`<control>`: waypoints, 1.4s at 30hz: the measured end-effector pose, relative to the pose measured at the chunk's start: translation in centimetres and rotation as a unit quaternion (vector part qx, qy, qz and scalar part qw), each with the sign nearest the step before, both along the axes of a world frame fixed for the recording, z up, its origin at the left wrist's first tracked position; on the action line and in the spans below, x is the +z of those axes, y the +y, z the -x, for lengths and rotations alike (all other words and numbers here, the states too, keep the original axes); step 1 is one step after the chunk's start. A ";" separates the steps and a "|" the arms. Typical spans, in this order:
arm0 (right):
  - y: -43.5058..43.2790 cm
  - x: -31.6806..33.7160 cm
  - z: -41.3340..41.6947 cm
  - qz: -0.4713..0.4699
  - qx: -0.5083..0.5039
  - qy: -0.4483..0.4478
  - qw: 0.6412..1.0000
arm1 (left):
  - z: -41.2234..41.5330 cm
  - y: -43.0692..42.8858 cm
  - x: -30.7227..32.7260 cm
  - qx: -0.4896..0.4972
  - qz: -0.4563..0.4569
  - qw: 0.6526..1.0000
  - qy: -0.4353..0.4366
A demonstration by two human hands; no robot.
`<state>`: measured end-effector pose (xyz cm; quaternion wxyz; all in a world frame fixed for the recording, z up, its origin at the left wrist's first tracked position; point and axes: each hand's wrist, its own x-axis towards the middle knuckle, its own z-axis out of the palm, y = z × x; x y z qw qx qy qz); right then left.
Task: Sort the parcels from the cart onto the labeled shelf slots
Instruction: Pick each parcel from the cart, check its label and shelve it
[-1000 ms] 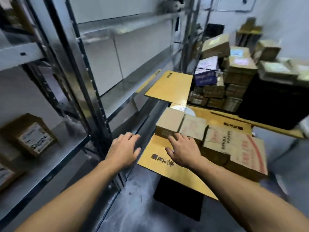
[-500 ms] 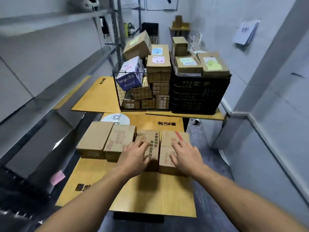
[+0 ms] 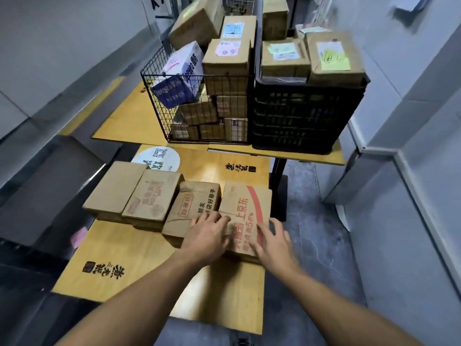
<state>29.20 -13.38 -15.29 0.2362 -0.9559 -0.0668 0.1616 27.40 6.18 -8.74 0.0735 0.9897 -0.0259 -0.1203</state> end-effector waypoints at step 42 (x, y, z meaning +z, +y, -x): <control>12.7 16.0 12.0 -0.544 0.076 -0.030 0.835 | 23.4 9.5 13.3 0.199 0.325 0.825 -0.418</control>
